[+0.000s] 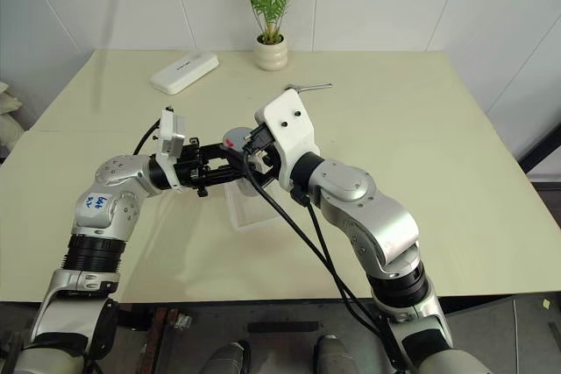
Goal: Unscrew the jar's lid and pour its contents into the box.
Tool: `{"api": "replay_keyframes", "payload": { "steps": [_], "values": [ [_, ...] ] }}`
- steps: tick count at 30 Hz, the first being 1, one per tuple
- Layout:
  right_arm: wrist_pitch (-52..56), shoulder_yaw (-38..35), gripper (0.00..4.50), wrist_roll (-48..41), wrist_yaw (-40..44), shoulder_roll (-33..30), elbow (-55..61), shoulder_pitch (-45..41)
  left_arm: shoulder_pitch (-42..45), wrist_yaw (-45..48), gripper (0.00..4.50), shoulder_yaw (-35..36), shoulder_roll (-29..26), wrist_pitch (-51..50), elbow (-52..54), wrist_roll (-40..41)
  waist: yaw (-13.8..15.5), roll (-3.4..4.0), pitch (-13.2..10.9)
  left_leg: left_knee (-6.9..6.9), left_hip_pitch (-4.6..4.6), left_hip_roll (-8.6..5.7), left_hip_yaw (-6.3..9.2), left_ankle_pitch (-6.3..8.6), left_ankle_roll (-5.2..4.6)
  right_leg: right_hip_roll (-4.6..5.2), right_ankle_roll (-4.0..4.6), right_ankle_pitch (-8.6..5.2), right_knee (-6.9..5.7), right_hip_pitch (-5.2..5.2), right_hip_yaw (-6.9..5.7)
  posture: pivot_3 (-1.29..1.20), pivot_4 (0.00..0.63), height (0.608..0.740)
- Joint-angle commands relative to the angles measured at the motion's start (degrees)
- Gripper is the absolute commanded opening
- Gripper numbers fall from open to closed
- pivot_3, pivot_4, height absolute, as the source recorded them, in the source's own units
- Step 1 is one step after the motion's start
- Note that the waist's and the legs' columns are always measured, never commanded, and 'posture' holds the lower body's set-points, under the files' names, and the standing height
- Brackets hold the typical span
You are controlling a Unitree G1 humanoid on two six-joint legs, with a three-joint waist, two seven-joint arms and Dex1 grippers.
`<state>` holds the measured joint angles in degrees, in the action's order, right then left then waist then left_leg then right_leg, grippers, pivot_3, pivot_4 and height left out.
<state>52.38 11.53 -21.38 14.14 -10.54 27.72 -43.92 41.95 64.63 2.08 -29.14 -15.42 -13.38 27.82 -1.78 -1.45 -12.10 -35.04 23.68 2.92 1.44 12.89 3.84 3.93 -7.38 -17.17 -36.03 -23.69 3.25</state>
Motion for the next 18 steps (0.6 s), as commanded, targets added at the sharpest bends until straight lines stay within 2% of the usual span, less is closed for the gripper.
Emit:
{"api": "replay_keyframes", "payload": {
  "steps": [1,18],
  "values": [
    [-0.49,0.41,4.50,1.45,-1.26,1.35,0.86,-1.94,0.53,-0.24,1.97,0.40,0.44,1.53,1.70,-0.43,0.01,0.00,0.00,0.00,0.00,0.00,0.00,0.00,0.00,0.00,0.00,0.00,0.00,0.00,0.00,0.00,0.150,0.740],
    [3.57,0.73,4.50,2.72,-5.72,5.86,2.96,-1.63,1.67,-1.21,1.97,0.49,2.05,1.35,0.48,-1.15,0.02,0.00,0.00,0.00,0.01,0.01,0.00,0.00,0.00,-0.01,0.00,0.00,0.00,0.00,0.00,0.00,0.150,0.740]
  ]
}}
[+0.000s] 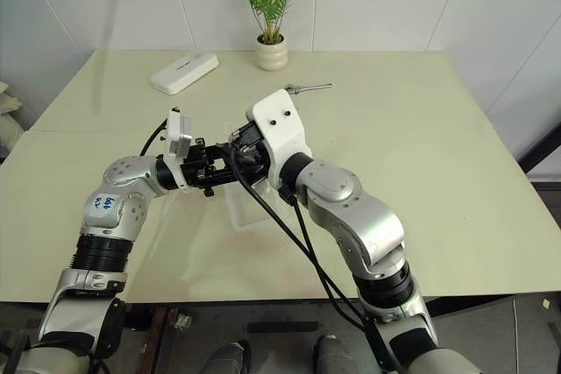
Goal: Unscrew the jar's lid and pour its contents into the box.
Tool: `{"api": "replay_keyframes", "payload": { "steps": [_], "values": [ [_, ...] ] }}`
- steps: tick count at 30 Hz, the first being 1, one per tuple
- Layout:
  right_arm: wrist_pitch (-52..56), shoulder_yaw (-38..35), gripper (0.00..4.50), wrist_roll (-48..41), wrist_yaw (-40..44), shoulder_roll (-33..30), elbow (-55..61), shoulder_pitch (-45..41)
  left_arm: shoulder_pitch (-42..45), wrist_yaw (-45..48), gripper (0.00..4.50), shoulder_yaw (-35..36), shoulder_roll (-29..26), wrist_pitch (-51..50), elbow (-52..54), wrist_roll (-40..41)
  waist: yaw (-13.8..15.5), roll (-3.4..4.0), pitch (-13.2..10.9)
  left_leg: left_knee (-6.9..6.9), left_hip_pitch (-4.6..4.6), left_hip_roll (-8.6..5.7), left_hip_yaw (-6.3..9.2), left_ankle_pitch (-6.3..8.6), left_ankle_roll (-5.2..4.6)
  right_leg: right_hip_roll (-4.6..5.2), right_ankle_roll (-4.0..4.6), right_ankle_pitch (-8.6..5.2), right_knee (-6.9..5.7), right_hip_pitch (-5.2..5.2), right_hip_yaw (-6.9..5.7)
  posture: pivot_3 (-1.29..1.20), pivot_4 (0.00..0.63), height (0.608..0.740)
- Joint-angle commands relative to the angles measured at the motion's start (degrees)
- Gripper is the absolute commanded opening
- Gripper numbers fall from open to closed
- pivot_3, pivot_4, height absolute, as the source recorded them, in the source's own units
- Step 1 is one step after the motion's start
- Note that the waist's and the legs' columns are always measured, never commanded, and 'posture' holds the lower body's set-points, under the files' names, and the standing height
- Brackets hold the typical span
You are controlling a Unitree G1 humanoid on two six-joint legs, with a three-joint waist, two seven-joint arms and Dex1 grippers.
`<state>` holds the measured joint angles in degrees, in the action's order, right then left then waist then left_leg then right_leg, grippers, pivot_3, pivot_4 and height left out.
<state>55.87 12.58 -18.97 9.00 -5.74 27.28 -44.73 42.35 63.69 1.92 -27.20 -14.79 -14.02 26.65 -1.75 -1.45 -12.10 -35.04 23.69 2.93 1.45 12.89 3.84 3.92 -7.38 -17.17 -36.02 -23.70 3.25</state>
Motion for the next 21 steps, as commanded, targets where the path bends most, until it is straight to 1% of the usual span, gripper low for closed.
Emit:
{"api": "replay_keyframes", "payload": {
  "steps": [1,3,4,6,12,16,21],
  "values": [
    [0.13,-0.33,4.10,0.22,-0.61,1.17,3.50,-0.77,1.29,-0.29,1.97,0.68,0.14,0.74,1.12,0.06,-0.01,0.00,0.00,0.00,0.00,0.00,0.00,0.00,0.00,0.00,0.00,0.00,0.00,0.00,0.00,0.00,0.150,0.740],
    [0.22,-0.31,3.59,0.17,-0.68,1.33,3.73,-0.73,1.19,-0.30,1.97,0.73,0.12,0.71,1.31,0.18,-0.01,0.00,0.00,0.00,0.00,0.00,0.00,0.00,0.00,0.00,0.00,0.00,0.00,0.00,0.00,0.00,0.150,0.740],
    [0.07,-0.28,3.19,0.16,-0.65,1.38,3.94,-0.70,1.17,-0.38,1.97,0.76,0.04,0.61,1.35,0.18,-0.01,0.00,0.00,0.00,0.00,0.00,0.00,0.00,0.00,0.00,0.00,0.00,0.00,0.00,0.00,0.00,0.150,0.740],
    [-0.15,-0.32,2.56,-0.09,-0.24,1.27,4.34,-0.65,1.09,-0.43,1.97,0.75,-0.10,0.44,1.35,0.16,-0.01,0.00,0.00,0.00,0.00,0.00,0.00,0.00,0.00,0.00,0.00,0.00,0.00,0.00,0.00,0.00,0.150,0.740],
    [-0.43,-0.34,2.56,-0.75,0.65,1.08,5.19,-0.35,0.59,-0.41,1.97,0.80,-0.31,0.06,1.68,0.30,-0.02,0.00,0.00,0.00,0.00,0.00,0.00,0.00,0.00,0.00,0.00,0.00,0.00,0.00,0.00,0.00,0.150,0.740],
    [-0.72,-0.25,2.56,-2.12,2.79,0.55,5.75,0.09,0.28,0.13,1.97,0.75,-0.59,-0.33,1.71,0.47,0.00,0.00,0.00,0.00,0.00,0.00,0.00,0.00,0.00,0.00,0.00,0.00,0.01,0.00,0.00,0.00,0.150,0.740],
    [-2.08,-1.15,2.56,-8.10,12.27,-2.46,7.21,0.04,1.07,2.58,1.97,1.03,-1.00,-0.26,-0.32,0.84,0.03,0.00,0.00,0.00,0.00,0.00,0.00,0.00,0.00,0.00,0.00,0.00,0.02,0.01,0.00,0.00,0.150,0.740]
  ]
}}
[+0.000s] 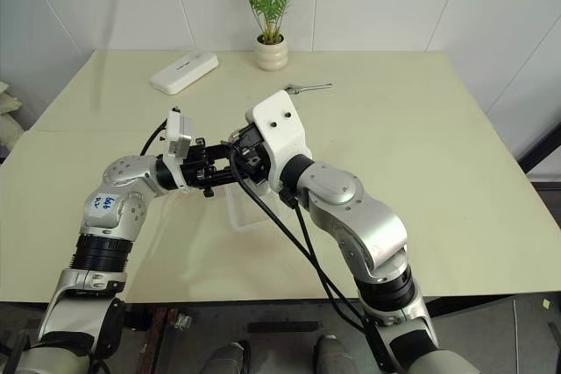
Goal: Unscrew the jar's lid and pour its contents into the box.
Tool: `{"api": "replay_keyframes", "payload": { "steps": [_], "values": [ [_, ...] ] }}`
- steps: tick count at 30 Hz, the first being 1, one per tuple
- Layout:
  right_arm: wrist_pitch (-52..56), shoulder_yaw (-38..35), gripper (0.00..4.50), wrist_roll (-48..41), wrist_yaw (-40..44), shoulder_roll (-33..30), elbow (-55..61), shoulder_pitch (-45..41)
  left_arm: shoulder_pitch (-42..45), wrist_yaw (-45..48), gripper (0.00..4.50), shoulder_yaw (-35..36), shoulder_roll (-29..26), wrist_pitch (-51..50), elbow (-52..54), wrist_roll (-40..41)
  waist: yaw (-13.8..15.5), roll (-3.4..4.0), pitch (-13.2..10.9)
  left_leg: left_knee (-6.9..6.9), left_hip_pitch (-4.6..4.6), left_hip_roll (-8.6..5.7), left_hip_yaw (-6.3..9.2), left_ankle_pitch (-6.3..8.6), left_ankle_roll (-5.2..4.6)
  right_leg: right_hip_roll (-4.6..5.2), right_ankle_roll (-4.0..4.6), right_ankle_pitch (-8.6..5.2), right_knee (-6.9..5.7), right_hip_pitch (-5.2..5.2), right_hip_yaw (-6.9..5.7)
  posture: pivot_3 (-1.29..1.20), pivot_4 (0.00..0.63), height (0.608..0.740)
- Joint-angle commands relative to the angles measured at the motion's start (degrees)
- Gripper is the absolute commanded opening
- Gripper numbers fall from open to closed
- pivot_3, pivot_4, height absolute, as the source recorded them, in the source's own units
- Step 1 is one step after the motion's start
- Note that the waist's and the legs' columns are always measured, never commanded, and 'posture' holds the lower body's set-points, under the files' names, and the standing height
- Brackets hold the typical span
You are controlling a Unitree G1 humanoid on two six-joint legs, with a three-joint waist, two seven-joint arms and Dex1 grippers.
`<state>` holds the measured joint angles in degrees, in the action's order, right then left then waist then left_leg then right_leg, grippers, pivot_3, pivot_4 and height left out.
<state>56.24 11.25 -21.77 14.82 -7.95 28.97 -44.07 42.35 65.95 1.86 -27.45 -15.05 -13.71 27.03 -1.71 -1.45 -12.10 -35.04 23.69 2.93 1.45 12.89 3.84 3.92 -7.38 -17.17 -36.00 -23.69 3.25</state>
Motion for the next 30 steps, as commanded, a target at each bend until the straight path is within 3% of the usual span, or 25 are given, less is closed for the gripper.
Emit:
{"api": "replay_keyframes", "payload": {
  "steps": [1,14,30],
  "values": [
    [-2.98,-0.09,2.56,-6.85,9.57,-1.65,5.87,-0.89,1.21,1.47,1.97,1.02,-0.96,0.21,-1.10,0.54,-0.04,0.00,0.00,0.00,0.00,0.00,0.00,0.00,0.00,0.00,0.00,0.00,0.00,0.00,0.00,0.00,0.150,0.740],
    [-8.41,-0.19,2.56,-16.46,33.75,-9.83,4.04,-2.91,4.59,11.16,1.97,0.25,-1.52,3.37,-8.12,0.11,-0.05,0.00,0.00,-0.01,-0.01,0.02,0.00,0.01,-0.02,-0.04,0.00,0.00,0.02,0.01,0.01,0.00,0.150,0.740],
    [-13.00,0.94,2.56,-13.70,40.03,-11.14,-2.12,-4.59,5.95,14.40,1.97,0.32,-2.67,2.73,-7.11,1.10,-0.03,0.00,0.00,-0.02,0.01,0.03,0.00,0.01,-0.02,-0.05,0.00,0.00,0.01,0.00,0.01,0.00,0.150,0.740]
  ]
}}
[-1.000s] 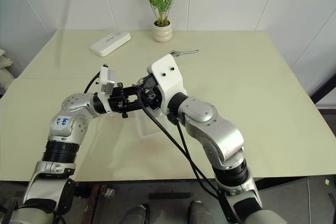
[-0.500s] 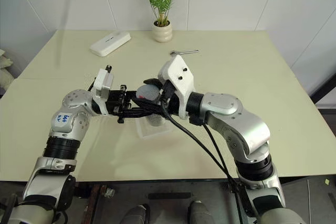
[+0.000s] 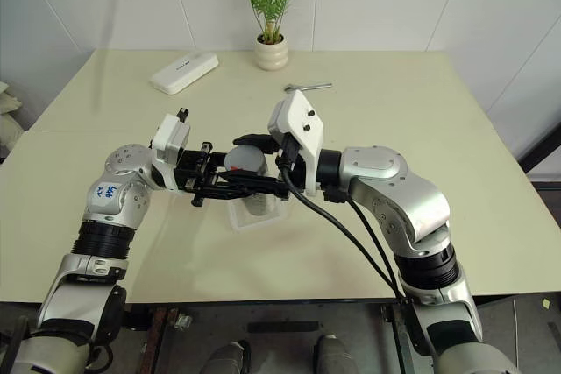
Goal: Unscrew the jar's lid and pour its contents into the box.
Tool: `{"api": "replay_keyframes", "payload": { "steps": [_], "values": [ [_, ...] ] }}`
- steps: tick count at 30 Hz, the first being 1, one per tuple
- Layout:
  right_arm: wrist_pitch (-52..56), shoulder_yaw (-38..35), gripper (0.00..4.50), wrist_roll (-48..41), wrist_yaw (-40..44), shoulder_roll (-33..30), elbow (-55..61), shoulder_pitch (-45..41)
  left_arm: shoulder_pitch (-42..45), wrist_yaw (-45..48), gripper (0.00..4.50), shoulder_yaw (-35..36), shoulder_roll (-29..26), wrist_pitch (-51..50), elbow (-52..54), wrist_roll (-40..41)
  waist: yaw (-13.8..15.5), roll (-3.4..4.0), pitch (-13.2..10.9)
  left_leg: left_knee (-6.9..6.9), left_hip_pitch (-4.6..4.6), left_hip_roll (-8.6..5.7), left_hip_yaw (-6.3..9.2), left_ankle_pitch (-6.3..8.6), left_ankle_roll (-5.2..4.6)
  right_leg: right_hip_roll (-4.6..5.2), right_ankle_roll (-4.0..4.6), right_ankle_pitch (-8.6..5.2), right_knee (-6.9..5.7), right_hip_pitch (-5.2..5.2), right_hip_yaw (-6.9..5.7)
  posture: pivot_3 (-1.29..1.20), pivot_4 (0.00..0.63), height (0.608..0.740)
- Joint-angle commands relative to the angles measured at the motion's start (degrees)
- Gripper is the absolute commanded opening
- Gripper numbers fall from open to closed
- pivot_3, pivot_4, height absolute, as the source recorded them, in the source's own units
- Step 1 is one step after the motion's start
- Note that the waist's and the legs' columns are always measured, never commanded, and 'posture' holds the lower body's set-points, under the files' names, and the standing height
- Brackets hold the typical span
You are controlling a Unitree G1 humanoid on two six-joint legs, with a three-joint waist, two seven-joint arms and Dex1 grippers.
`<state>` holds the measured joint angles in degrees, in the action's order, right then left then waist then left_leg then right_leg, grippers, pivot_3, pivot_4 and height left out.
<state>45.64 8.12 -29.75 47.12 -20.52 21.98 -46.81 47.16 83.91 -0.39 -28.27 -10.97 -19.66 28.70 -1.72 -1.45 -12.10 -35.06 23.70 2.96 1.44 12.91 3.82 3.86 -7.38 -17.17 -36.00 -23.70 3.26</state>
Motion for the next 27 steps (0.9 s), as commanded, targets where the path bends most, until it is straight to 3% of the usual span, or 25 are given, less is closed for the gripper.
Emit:
{"api": "replay_keyframes", "payload": {
  "steps": [1,5,6,27],
  "values": [
    [-2.70,4.00,2.91,-5.42,7.48,1.55,4.39,-1.96,1.16,-3.55,1.97,2.60,-1.95,-1.59,-0.85,-0.47,-0.03,0.00,0.00,0.00,0.00,0.00,0.00,0.00,0.00,0.00,0.00,0.00,0.00,0.00,0.00,0.00,0.150,0.740],
    [-3.60,4.30,4.31,-4.00,7.96,1.23,3.23,-2.18,1.05,-3.12,1.97,2.44,-2.47,-2.22,0.16,-0.05,-0.01,0.00,0.00,0.00,-0.02,0.04,0.00,0.00,0.00,-0.05,0.00,0.00,-0.03,0.00,0.01,0.00,0.150,0.740],
    [-3.91,4.26,4.47,-3.52,7.69,1.43,2.87,-2.30,0.87,-2.88,1.97,2.47,-2.78,-2.72,0.84,0.27,-0.01,0.00,0.00,-0.01,-0.02,0.06,0.00,0.00,0.00,-0.08,0.00,0.00,-0.03,0.00,0.00,0.00,0.150,0.740],
    [-7.00,2.98,4.47,0.26,5.61,0.52,-4.66,-6.89,-1.47,0.86,1.97,3.00,-4.14,-2.68,5.51,1.75,-0.02,0.01,0.00,-0.02,-0.02,0.19,-0.01,0.00,0.00,-0.21,0.01,0.00,-0.04,0.00,0.01,0.00,0.150,0.740]
  ]
}}
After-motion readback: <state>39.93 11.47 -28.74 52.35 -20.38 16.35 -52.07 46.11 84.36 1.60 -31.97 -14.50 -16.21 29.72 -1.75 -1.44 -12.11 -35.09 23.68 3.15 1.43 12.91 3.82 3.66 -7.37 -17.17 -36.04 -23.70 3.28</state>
